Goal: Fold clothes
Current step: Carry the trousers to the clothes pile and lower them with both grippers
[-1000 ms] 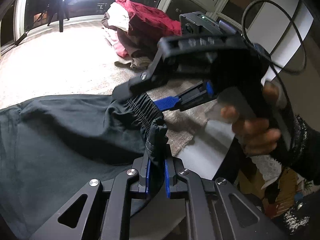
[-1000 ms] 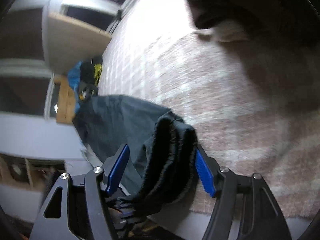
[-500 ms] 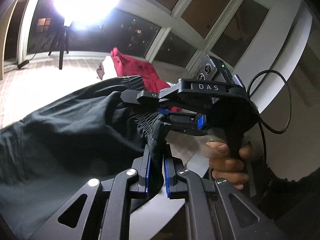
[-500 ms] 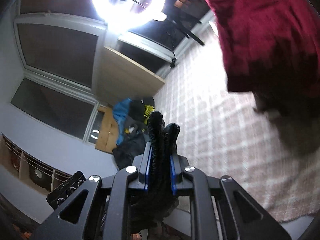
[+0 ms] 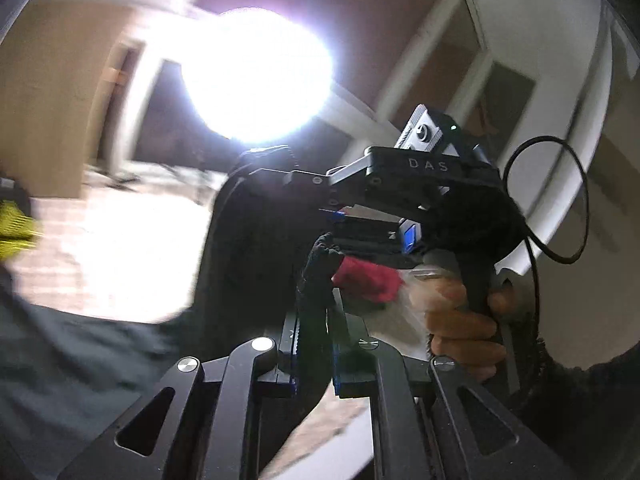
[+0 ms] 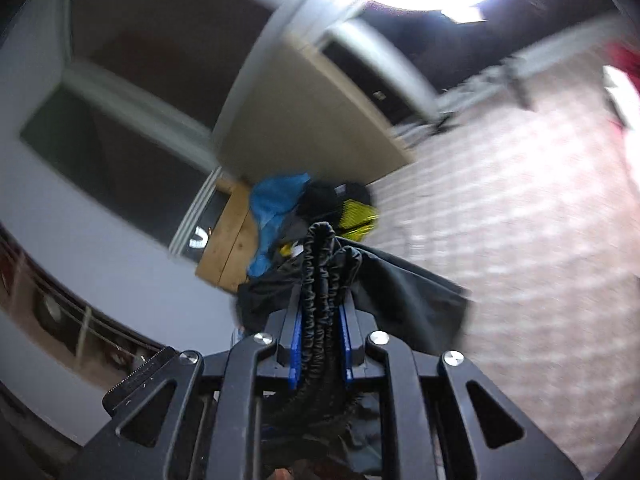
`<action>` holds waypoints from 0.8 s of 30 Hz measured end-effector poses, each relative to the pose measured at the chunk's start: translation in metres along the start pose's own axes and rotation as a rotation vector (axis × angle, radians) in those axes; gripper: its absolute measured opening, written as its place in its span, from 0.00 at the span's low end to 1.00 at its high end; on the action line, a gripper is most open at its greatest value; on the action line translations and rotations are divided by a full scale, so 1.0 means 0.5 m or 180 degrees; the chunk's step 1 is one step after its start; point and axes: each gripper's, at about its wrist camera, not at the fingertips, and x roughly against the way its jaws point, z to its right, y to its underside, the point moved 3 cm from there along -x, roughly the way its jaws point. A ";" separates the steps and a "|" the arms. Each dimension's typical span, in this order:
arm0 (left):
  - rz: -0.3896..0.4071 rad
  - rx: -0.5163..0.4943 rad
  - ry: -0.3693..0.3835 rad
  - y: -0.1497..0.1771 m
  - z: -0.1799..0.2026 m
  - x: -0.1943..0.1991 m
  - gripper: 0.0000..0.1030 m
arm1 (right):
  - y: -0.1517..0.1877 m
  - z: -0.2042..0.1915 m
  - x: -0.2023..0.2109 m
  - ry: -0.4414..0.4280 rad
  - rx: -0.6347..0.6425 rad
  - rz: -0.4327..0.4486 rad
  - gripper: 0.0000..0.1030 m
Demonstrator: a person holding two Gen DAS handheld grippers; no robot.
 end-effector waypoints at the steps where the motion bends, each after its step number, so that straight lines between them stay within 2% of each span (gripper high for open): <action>1: 0.0078 0.0037 -0.0059 -0.007 -0.039 0.045 0.10 | -0.002 -0.050 -0.053 0.0007 0.0117 -0.0057 0.14; 4: 0.0296 0.0239 -0.0355 -0.013 -0.181 0.192 0.10 | 0.006 -0.183 -0.244 -0.0001 0.0408 -0.0262 0.14; 8: 0.0571 0.0542 -0.0806 -0.013 -0.381 0.393 0.10 | 0.040 -0.322 -0.517 -0.0043 0.0685 -0.0574 0.14; 12: 0.0689 0.0746 -0.1271 0.016 -0.549 0.523 0.10 | 0.101 -0.423 -0.768 -0.0051 0.0903 -0.0855 0.14; 17: 0.0779 0.1142 -0.1536 0.066 -0.718 0.603 0.10 | 0.169 -0.485 -1.000 0.0090 0.1024 -0.1176 0.14; 24: 0.0802 0.1541 -0.1697 0.130 -0.845 0.638 0.11 | 0.236 -0.503 -1.157 0.0385 0.1260 -0.1454 0.15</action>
